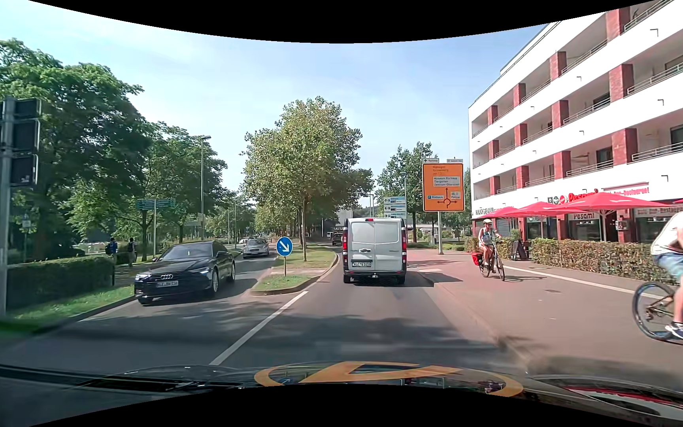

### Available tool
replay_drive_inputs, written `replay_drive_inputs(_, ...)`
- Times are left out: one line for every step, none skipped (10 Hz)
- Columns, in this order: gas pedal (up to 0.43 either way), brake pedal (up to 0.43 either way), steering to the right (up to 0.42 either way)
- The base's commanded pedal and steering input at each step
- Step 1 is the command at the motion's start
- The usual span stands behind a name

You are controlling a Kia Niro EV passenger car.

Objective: Follow the waypoints while adhering to traffic rules and regulations

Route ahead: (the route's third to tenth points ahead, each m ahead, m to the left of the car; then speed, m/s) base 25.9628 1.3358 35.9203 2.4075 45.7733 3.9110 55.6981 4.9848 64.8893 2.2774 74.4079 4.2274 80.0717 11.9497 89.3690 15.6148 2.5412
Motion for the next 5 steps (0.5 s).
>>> replay_drive_inputs(0.067, 0.0, 0.01)
replay_drive_inputs(0.067, 0.0, 0.013)
replay_drive_inputs(0.067, 0.0, 0.016)
replay_drive_inputs(0.11, 0.0, 0.017)
replay_drive_inputs(0.118, 0.0, 0.017)
